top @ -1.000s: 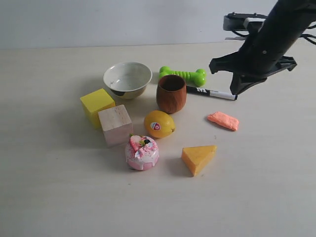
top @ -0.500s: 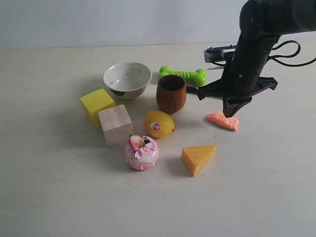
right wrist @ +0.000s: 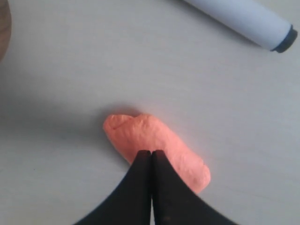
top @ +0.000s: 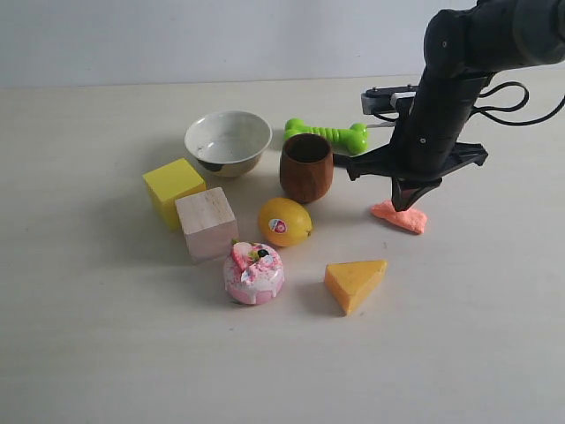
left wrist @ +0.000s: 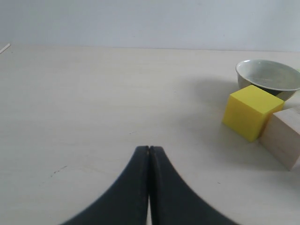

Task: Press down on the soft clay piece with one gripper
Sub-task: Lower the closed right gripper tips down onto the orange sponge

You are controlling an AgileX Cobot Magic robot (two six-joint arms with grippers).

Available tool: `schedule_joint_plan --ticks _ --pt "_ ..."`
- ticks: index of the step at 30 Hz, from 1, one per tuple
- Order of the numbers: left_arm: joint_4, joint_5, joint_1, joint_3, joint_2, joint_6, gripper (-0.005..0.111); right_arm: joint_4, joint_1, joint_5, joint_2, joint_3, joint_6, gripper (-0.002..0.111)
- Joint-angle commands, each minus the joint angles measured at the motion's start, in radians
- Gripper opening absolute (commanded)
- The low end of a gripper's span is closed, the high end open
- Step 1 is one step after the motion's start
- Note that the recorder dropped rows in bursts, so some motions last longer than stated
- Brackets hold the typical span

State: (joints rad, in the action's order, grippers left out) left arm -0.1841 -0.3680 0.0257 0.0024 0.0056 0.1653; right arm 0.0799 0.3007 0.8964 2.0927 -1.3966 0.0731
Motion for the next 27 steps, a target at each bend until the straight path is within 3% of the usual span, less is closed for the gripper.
schedule_joint_plan --ticks 1,27 --pt "-0.004 0.009 -0.005 -0.002 -0.006 -0.003 0.0 -0.004 0.001 -0.027 0.0 -0.006 -0.001 0.0" --pt "-0.004 0.009 -0.005 -0.002 -0.006 -0.003 0.0 -0.008 0.001 -0.005 0.197 -0.006 -0.009 0.0"
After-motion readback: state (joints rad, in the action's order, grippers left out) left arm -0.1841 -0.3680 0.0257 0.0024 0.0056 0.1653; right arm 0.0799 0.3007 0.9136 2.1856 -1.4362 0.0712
